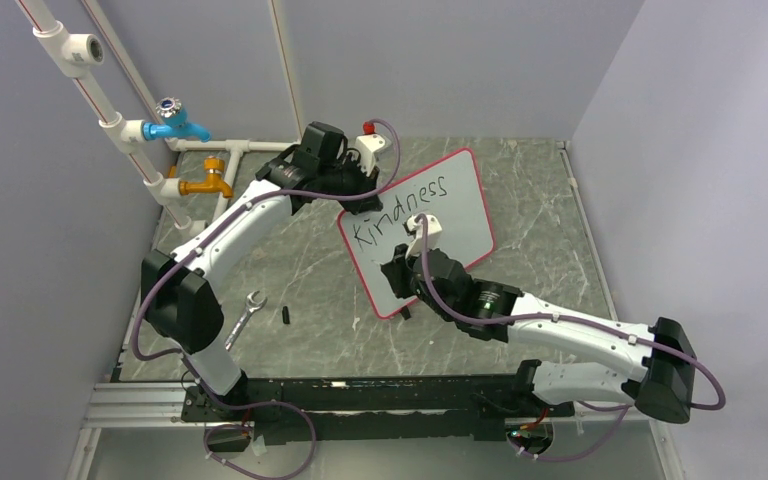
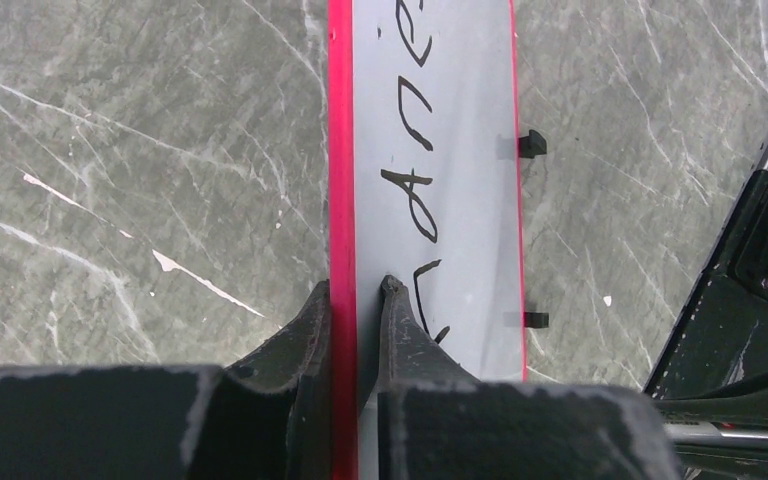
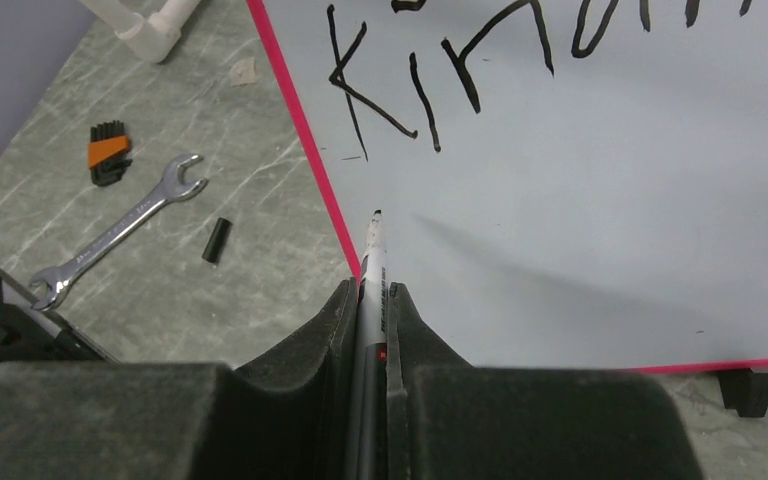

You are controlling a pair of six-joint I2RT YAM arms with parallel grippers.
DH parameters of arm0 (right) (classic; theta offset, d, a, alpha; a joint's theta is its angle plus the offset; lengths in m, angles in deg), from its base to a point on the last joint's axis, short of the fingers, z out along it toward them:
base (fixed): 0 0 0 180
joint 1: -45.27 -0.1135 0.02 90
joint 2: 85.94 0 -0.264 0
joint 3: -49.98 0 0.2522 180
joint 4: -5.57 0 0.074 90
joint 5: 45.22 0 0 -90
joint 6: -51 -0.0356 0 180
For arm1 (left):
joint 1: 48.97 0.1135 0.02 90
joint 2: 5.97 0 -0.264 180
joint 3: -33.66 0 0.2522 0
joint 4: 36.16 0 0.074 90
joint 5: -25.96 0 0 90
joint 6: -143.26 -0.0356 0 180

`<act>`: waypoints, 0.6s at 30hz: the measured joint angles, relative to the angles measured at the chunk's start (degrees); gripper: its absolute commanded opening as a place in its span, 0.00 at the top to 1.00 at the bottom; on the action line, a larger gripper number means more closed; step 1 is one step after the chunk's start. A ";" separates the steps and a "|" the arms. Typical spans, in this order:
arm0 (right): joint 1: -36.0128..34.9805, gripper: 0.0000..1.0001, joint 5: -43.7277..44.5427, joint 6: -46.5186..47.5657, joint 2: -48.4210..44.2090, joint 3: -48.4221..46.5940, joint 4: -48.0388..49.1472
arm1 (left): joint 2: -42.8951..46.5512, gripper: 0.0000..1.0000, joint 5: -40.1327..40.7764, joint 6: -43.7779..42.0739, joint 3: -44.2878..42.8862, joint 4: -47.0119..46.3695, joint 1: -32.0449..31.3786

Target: Write a sentence on the whiteboard

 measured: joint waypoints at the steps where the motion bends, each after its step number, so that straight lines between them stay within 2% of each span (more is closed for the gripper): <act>1: -0.02 1.00 0.22 -0.11 0.46 0.07 0.15 | 0.00 1.00 0.09 0.00 0.11 -0.20 0.00; 18: -0.13 1.00 2.89 -0.61 5.90 0.68 2.08 | 0.00 1.00 0.57 -0.04 0.59 -1.14 0.00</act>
